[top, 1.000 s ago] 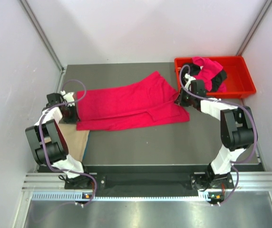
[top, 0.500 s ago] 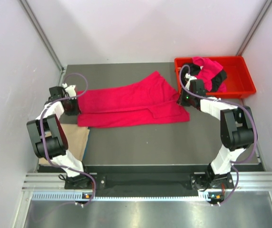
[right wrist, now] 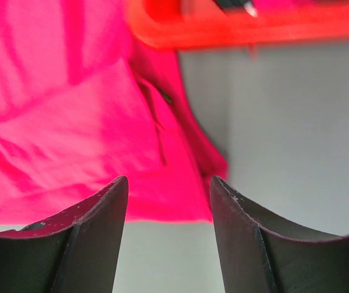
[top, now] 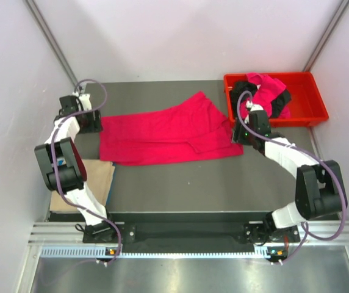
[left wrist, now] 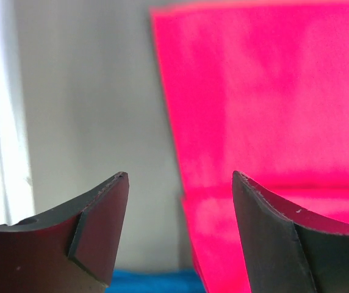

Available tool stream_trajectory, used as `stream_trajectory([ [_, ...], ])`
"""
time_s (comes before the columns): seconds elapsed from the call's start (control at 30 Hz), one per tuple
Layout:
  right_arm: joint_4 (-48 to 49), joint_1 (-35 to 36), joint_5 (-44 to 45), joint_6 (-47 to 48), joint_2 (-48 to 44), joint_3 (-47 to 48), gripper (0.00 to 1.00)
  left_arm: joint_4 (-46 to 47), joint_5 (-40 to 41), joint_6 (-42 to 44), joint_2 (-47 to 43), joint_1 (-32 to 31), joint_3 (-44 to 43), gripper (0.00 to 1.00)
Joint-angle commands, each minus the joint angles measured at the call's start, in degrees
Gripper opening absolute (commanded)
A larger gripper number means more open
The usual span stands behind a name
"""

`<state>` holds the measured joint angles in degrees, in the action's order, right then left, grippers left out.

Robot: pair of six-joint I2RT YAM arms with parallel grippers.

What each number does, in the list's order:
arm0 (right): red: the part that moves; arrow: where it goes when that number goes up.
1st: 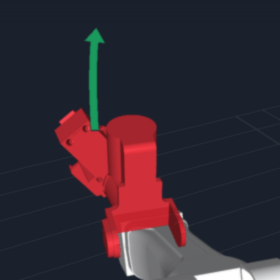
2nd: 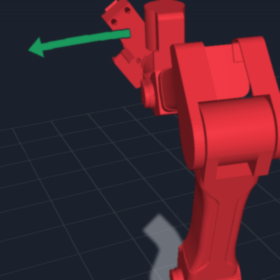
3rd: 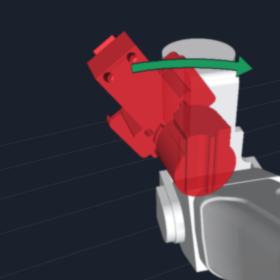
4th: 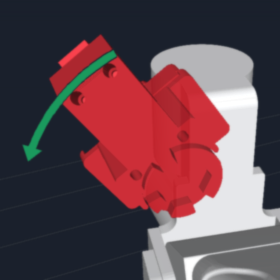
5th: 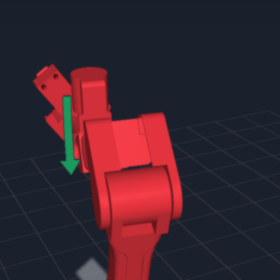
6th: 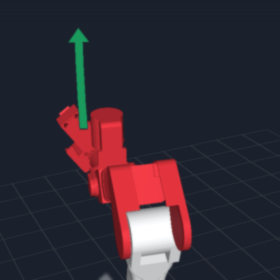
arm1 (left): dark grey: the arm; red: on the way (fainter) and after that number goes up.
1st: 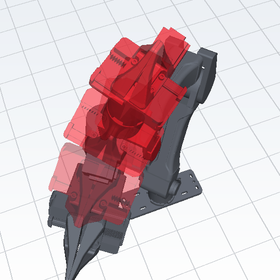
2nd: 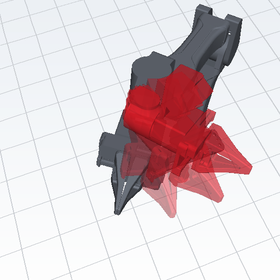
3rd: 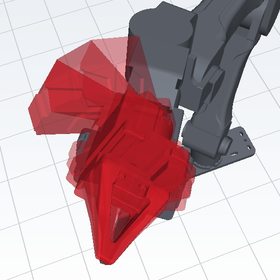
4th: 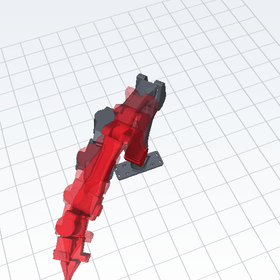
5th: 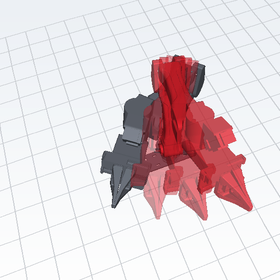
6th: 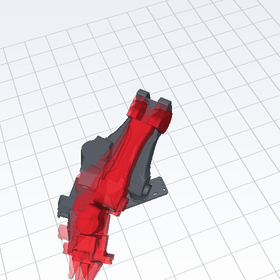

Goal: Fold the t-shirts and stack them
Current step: Fold the tshirt

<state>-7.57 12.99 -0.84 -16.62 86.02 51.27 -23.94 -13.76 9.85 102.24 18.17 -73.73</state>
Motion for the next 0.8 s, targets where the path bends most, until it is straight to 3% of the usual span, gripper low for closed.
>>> stream_trajectory([
  [0.0,-0.25,0.54,5.85,-1.57,-2.35,-4.59,0.56,0.75,5.66,-2.37,5.68,-0.77,-7.01,0.73],
  [0.23,1.24,0.54,5.41,-3.42,2.75,-6.26,0.54,-2.42,12.96,-2.02,19.56,-6.13,-17.04,0.73],
  [0.4,4.76,0.54,1.55,-4.64,3.63,-7.85,0.39,-5.14,14.47,-2.64,25.81,-6.57,-24.07,0.68],
  [0.43,5.02,0.54,0.15,-4.91,4.15,-8.02,0.34,-5.67,14.03,-2.55,26.34,-6.75,-24.61,0.65],
  [0.47,5.29,0.54,-0.73,-5.35,4.24,-8.11,0.24,-6.02,14.02,-2.38,26.87,-7.01,-25.14,0.48],
  [0.53,5.2,0.54,-1.79,-5.7,4.25,-8.37,0.17,-7.08,9.74,-2.03,27.92,-7.71,-25.14,0.3],
  [0.57,4.94,0.63,-1.8,-5.79,4.07,-8.46,0.09,-7.43,8.59,-1.85,28.19,-7.98,-25.14,0.09],
  [0.6,4.68,0.63,-1.53,-5.96,3.55,-8.72,0.07,-7.52,7.79,-1.67,28.8,-8.33,-25.06,0.0],
  [0.77,1.34,0.63,-0.48,-6.14,-1.46,-11.27,0.0,-5.59,7.77,-2.81,31.26,-8.42,-28.82,0.0],
])
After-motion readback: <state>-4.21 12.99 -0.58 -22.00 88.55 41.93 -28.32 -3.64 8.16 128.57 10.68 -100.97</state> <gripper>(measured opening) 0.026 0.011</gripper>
